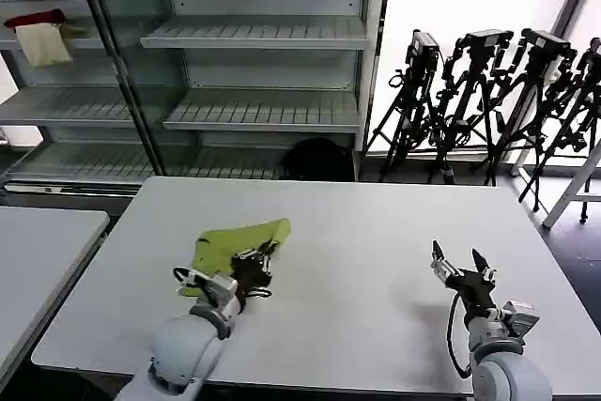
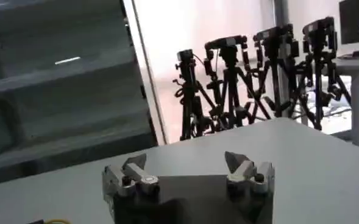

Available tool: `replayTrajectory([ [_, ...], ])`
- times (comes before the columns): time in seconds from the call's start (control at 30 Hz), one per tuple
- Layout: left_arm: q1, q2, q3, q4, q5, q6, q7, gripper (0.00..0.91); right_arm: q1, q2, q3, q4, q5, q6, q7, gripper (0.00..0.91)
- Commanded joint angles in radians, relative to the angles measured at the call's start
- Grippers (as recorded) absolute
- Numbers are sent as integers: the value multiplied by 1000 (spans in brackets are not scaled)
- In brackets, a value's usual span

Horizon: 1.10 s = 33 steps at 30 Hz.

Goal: Fold and organize the clothes.

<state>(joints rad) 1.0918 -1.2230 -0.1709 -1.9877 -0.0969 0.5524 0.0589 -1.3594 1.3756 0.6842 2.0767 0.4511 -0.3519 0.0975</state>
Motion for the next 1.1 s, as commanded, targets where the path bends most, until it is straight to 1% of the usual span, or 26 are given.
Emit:
replayTrajectory([
  [0.03,-48,-70,142,50,-17,6,-24,907,1,13,-70,28,-66,-28,-15,907],
  [0.1,-59,-61,144,41,-34,2,-27,907,6,15,-92,30,-76,-39,-15,907],
  [0.17,-73,-45,149,17,-35,-13,-27,907,13,24,-112,36,-90,-70,-20,907],
  [0.27,-97,-18,145,-29,-54,-13,-32,907,29,51,-141,47,-82,-161,-27,907],
  [0.3,-106,-4,140,-41,-65,-10,-32,907,33,57,-146,49,-77,-180,-29,907],
  [0.33,-117,23,124,-64,-73,-10,-29,907,41,67,-157,53,-61,-222,-28,907],
  [0.37,-122,36,115,-75,-77,-10,-29,907,43,67,-171,55,4,-227,-13,907],
  [0.43,-129,101,68,-105,-95,-18,-19,907,50,52,-232,52,82,-229,-3,907],
  [0.47,-127,125,55,-108,-108,-22,-15,907,53,46,-248,50,106,-229,17,907],
  [0.5,-116,151,18,-119,-122,-31,-7,907,61,35,-285,47,151,-230,46,907],
  [0.53,-100,197,-30,-122,-135,-51,6,907,77,22,-328,39,220,-231,95,907],
  [0.57,-85,209,-63,-122,-143,-62,13,907,87,22,-358,31,260,-232,111,907],
  [0.63,-32,242,-171,-101,-168,-105,28,907,104,62,-401,6,294,-233,131,907],
  [0.7,-3,251,-235,-68,-182,-127,36,907,115,77,-430,-12,320,-232,145,907],
  [0.73,21,253,-310,-35,-188,-142,38,907,123,103,-454,-28,334,-233,156,907],
  [0.77,30,251,-335,-14,-181,-152,44,907,124,109,-457,-33,332,-233,159,907],
  [0.83,58,226,-437,14,-181,-183,54,907,133,140,-488,-52,350,-234,207,907],
  [0.9,85,214,-503,14,-224,-176,60,907,141,148,-504,-68,353,-234,230,907],
  [0.93,102,208,-533,10,-257,-172,57,907,144,152,-507,-79,356,-234,237,907],
  [1.0,131,203,-563,7,-258,-176,55,907,146,155,-513,-91,356,-234,246,907],
  [1.07,167,190,-578,-3,-247,-180,53,907,144,158,-516,-105,353,-234,233,887],
  [1.1,181,184,-580,-11,-248,-181,53,907,144,162,-515,-111,352,-234,230,766],
])
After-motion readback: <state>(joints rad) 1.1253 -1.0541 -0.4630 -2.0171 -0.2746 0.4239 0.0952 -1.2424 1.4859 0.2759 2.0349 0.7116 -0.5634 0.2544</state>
